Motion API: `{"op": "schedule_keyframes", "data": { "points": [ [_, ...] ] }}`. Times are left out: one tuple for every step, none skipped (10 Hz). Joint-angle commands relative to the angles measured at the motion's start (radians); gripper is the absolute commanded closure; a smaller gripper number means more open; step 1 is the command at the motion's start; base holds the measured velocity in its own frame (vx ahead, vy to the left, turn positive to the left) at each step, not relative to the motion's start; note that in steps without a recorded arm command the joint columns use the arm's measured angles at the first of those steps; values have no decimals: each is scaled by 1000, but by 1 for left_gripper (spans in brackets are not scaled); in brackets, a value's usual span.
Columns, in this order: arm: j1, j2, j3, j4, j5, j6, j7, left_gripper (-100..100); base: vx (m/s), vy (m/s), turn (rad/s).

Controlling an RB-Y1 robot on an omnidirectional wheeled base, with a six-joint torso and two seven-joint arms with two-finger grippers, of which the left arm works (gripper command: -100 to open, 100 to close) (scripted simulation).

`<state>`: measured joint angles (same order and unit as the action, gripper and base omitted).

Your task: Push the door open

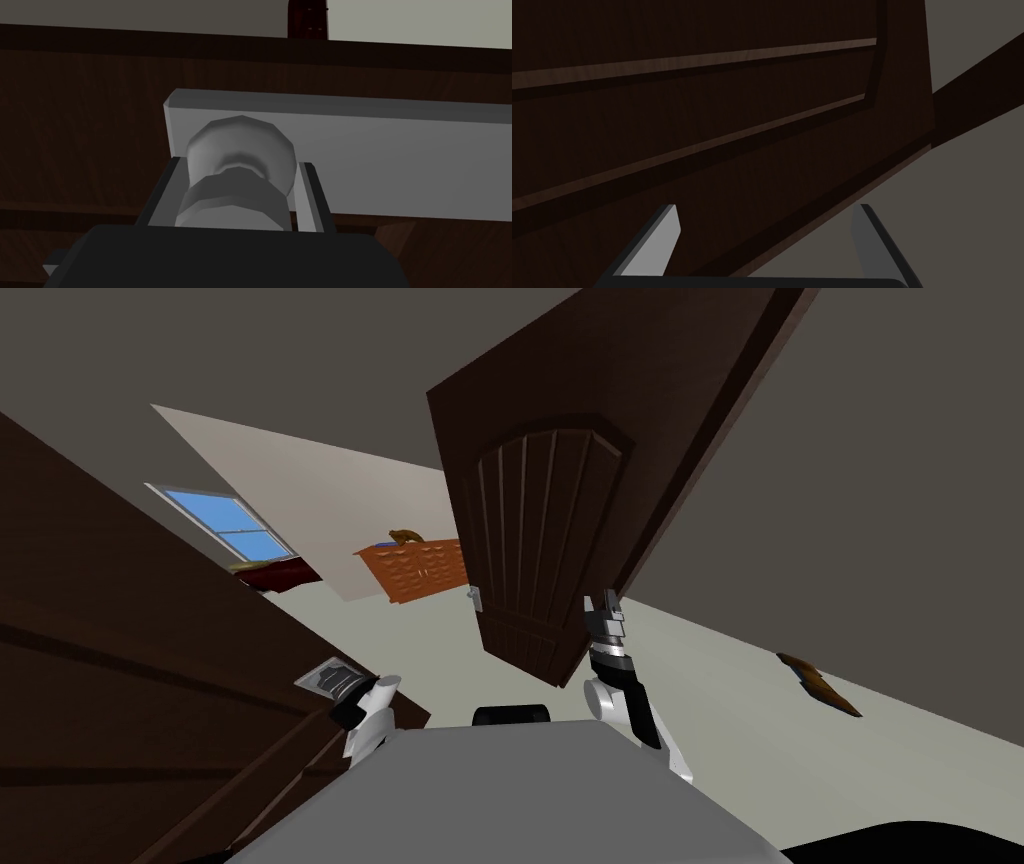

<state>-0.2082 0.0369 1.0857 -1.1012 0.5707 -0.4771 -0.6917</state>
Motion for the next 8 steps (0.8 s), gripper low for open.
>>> {"op": "schedule_keyframes", "data": {
  "points": [
    [0, -1, 0, 0, 0, 2, 0, 100, -4, -37, 15],
    [0, -1, 0, 0, 0, 2, 0, 100, -5, -32, 6],
    [0, -1, 0, 0, 0, 2, 0, 100, -6, -20, 1],
    [0, -1, 0, 0, 0, 2, 0, 100, -5, -9, -2],
    [0, -1, 0, 0, 0, 2, 0, 100, 0, 0, 0],
    [-12, 8, 35, -7, 15, -10, -27, 100, -1, 86, -110],
    [-20, 12, 56, -12, 23, -19, -44, 100, 8, 146, -132],
    [-20, 12, 56, -12, 23, -19, -44, 100, 14, 129, -50]
  ]
}}
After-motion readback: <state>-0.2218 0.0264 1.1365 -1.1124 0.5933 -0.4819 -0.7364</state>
